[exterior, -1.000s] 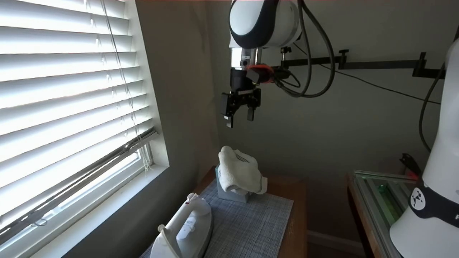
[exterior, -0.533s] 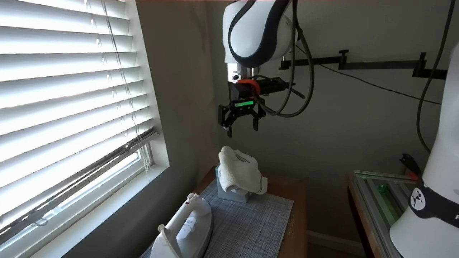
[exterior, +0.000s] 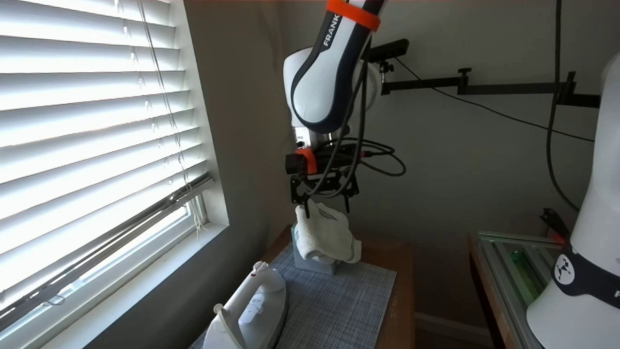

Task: Move the towel to the left

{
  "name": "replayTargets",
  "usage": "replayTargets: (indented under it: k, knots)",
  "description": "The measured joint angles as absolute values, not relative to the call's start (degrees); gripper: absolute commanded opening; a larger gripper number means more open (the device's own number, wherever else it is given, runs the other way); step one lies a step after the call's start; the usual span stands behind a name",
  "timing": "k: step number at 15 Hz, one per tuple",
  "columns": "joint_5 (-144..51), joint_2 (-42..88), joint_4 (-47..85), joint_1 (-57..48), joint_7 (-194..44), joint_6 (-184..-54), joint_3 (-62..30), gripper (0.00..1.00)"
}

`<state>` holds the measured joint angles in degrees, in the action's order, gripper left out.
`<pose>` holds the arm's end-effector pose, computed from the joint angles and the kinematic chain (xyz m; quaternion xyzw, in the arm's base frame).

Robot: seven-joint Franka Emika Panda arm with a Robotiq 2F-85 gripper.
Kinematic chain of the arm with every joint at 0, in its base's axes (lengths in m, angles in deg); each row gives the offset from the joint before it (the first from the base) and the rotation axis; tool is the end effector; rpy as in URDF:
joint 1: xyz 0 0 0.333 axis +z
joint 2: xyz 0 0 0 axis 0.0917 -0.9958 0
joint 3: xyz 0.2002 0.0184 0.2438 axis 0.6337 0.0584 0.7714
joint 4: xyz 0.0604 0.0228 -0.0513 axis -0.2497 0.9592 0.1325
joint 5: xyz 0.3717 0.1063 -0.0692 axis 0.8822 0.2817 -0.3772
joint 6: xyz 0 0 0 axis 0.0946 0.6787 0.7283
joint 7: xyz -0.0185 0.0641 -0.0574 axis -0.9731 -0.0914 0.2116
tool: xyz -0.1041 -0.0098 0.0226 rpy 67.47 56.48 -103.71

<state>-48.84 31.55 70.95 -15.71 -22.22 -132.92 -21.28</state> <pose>0.4300 -0.1543 0.2204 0.8053 -0.5909 -0.0221 0.0432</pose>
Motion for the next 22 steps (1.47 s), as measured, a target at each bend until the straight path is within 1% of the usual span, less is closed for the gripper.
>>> replayTargets:
  k: [5,10,11,13,14,22]
  knots:
    - [-41.62,25.57,66.18,-14.01,-20.19,-137.63,-21.43,1.0]
    - [-40.26,24.65,63.83,-13.95,-24.87,-140.35,-22.04,0.99]
    - [-40.26,24.3,63.73,-13.91,-26.0,-140.74,-22.19,0.89]
    - [-40.26,22.98,63.64,-13.55,-27.18,-142.44,-22.46,0.75]
    - [-40.26,22.12,63.58,-13.18,-27.53,-143.53,-22.65,0.64]
    - [-40.26,17.94,63.09,-8.03,-27.98,-150.4,-26.69,0.07]
